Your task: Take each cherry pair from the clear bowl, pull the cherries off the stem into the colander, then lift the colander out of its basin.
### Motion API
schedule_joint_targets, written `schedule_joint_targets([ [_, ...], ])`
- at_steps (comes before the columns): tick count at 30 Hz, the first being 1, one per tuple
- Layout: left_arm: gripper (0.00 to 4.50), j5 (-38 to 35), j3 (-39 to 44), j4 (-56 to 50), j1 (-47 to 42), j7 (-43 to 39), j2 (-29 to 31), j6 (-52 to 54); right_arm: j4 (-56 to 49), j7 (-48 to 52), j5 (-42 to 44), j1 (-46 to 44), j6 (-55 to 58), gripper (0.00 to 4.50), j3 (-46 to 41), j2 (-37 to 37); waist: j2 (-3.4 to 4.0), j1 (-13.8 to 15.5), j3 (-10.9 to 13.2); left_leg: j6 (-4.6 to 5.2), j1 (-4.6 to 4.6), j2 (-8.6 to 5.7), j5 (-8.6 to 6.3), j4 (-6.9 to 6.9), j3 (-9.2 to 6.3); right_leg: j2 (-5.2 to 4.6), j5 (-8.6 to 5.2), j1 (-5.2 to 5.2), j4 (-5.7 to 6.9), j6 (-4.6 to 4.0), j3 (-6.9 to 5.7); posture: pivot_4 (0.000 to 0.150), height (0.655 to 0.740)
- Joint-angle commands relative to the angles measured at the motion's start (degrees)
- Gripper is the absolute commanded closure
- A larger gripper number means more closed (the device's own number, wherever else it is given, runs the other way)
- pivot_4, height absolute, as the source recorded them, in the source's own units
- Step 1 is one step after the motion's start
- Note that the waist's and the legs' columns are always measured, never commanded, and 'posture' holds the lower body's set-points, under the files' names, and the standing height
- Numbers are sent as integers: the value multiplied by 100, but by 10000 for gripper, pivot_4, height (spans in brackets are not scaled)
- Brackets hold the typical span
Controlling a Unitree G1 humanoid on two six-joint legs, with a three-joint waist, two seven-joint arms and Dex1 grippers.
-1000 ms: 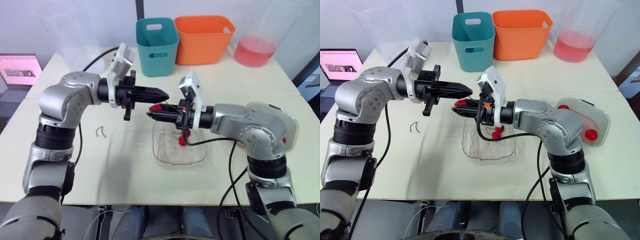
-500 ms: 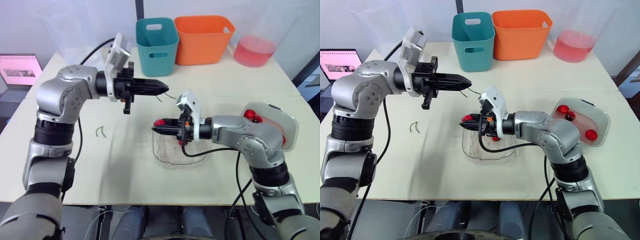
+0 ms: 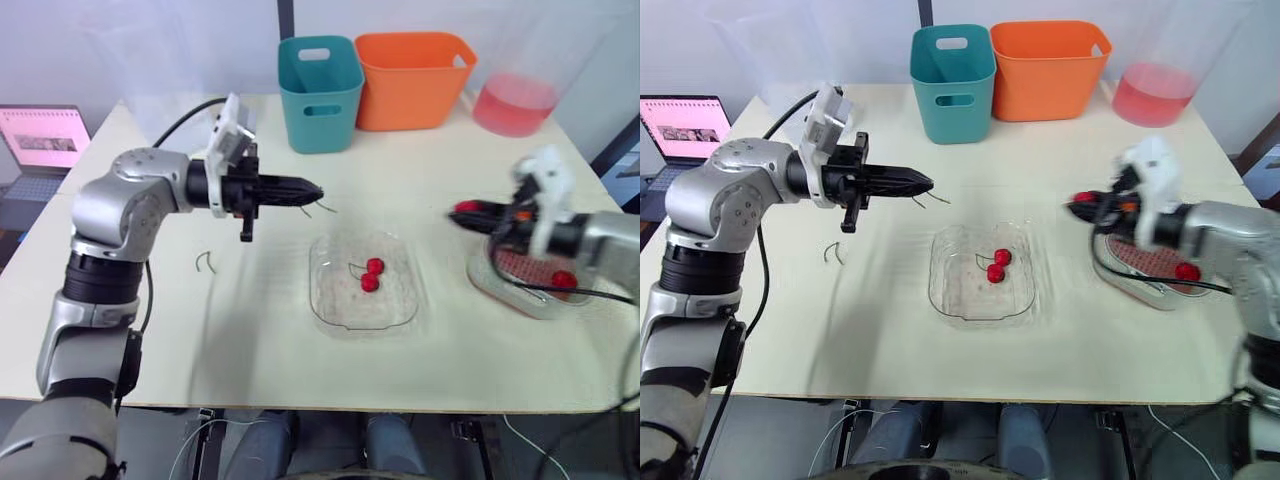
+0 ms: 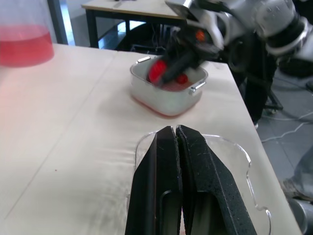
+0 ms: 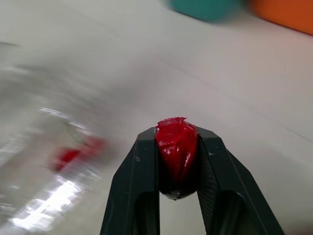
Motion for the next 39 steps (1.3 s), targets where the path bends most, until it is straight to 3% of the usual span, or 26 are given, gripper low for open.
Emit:
schedule_joint_targets([
  [1, 45000, 57, -78, -78, 3, -85, -81, -173, 239, 272, -336, 406, -435, 37756, -361, -259, 0, -33, 0, 0, 1, 2, 0, 0, 3, 1, 0, 0, 0, 0, 1, 1500, 7400],
  [10, 45000, -16, -90, -15, -68, -84, -225, -126, 372, 362, -514, 950, -503, 37756, -518, -227, 5, -6, -2, 1, 7, 10, -1, 7, 17, 0, 0, 3, 2, 0, 7, 1500, 7400],
  [11, 45000, -7, -92, -11, -68, -91, -212, -134, 402, 346, -547, 947, -530, 29963, -511, -224, 5, -4, -2, 1, 7, 9, -1, 8, 17, 0, 0, 4, 2, 0, 7, 1500, 7400],
  [15, 45000, -1, -50, 14, -73, -95, -157, -138, 526, 292, -597, 760, -581, 11849, -508, -245, 5, -4, -2, -1, 6, 8, 1, 9, 17, 0, 0, 5, 1, 0, 7, 1500, 7400],
  [23, 45000, -263, 416, -104, 54, 296, 31, 295, 141, 516, -191, -116, -369, 11849, -262, -208, 7, -49, -1, -2, 7, 11, 1, 7, 13, 0, 0, 2, 2, 0, 9, 1500, 7400],
  [25, 45000, -712, 1065, -274, 307, 913, 99, 966, -478, 707, 249, -625, -194, 11849, 157, -13, 10, -77, -1, -2, 8, 17, 1, 5, 1, 3, 0, -1, 2, 0, 10, 1500, 7400],
  [29, 45000, -1315, 2078, -1100, 1455, 1685, 529, 2075, -1092, 793, 858, -1735, 55, 11849, 964, 707, 7, -235, 1, -2, 8, 22, 1, -2, -13, 6, -1, -2, 0, 1, 4, 1500, 7400],
  [32, 45000, -1692, 2714, -1396, 2166, 2202, 664, 2644, -1322, 787, 959, -2217, 100, 11849, 1552, 1245, 7, -194, 1, -4, 9, 24, 1, -5, -14, 6, 0, -9, 2, 0, 8, 1500, 7400],
  [35, 45000, -1763, 3208, -1576, 3348, 2322, 869, 2876, -1611, 851, 632, -2544, -146, 11849, 2573, 1899, 4, -153, 0, -11, 8, 21, -3, -3, -23, 5, 0, -6, 2, 0, 5, 1500, 7400],
  [39, 45000, -1695, 3386, -1663, 4109, 2441, 949, 2698, -1672, 1109, 93, -2515, -558, 11849, 3300, 1993, 3, 20, 0, -23, 5, 9, -9, 6, -24, -2, 0, -6, -1, -1, 7, 1500, 7400],
])
